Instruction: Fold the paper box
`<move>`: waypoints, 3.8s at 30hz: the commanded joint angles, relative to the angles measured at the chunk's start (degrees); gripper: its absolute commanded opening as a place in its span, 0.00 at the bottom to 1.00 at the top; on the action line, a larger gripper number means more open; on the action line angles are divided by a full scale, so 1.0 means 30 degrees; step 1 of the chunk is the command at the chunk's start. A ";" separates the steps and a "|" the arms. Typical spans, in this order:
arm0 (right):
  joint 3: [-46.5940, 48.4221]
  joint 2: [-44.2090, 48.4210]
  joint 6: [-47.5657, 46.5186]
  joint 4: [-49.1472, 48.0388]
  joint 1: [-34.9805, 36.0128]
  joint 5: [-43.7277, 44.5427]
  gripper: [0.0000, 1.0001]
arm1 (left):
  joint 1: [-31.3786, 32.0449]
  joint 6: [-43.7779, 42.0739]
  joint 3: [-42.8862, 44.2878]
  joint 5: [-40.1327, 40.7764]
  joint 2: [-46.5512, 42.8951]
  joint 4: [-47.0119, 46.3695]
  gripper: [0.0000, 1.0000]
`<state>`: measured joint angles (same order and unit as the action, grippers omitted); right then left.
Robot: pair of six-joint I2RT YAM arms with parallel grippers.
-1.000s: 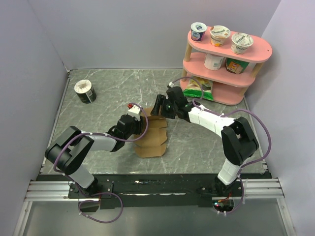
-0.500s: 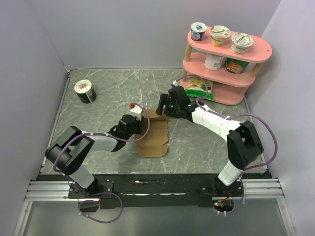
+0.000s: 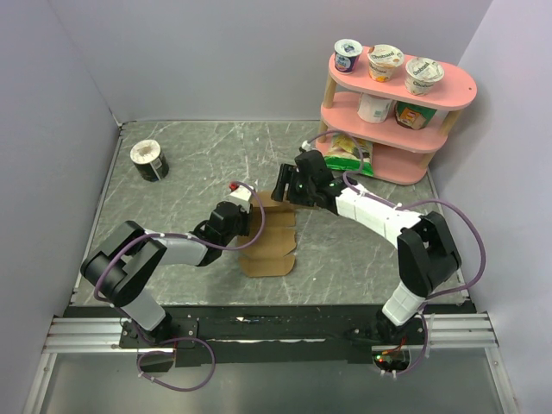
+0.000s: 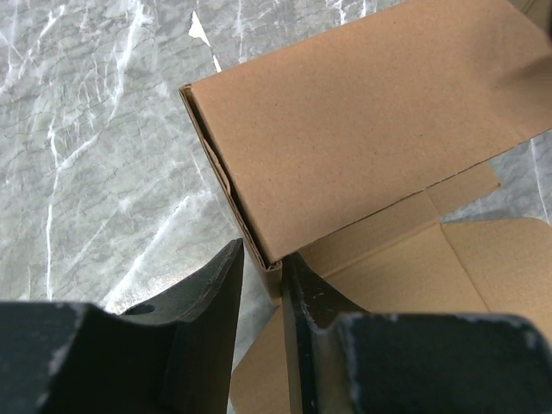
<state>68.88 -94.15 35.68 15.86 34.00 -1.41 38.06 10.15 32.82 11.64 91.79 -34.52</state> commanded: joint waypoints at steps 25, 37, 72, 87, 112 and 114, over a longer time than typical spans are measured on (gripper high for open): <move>-0.0049 -0.2250 0.1553 -0.3319 -0.0434 -0.2898 0.68 | 0.0290 -0.0337 0.0691 0.0456 0.0195 -0.0123 0.29; -0.1984 -0.2016 0.3428 -0.6310 -0.1313 -0.4918 0.42 | 0.0320 -0.0367 0.0721 0.0544 0.0166 -0.0035 0.29; -0.5234 -0.0554 0.4896 -1.0327 -0.2778 -0.7238 0.70 | 0.0583 -0.0455 0.1219 0.1657 0.0664 0.0726 0.26; -0.9924 0.4139 0.1554 -0.8156 -0.3042 -0.3428 0.63 | 0.0701 -0.0133 0.1922 0.1921 0.0986 0.1693 0.24; -0.7202 -0.0988 0.1758 -0.7893 -0.1461 0.0851 0.23 | 0.0701 -0.0015 0.2390 0.2068 0.1367 0.2279 0.22; -0.6995 -0.1428 0.1875 -0.7835 -0.1343 0.0851 0.23 | 0.0701 0.0014 0.2391 0.2068 0.1338 0.2308 0.22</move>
<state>44.99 -96.42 41.21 -7.14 28.93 -1.41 39.83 9.74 38.15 17.41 95.42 -27.83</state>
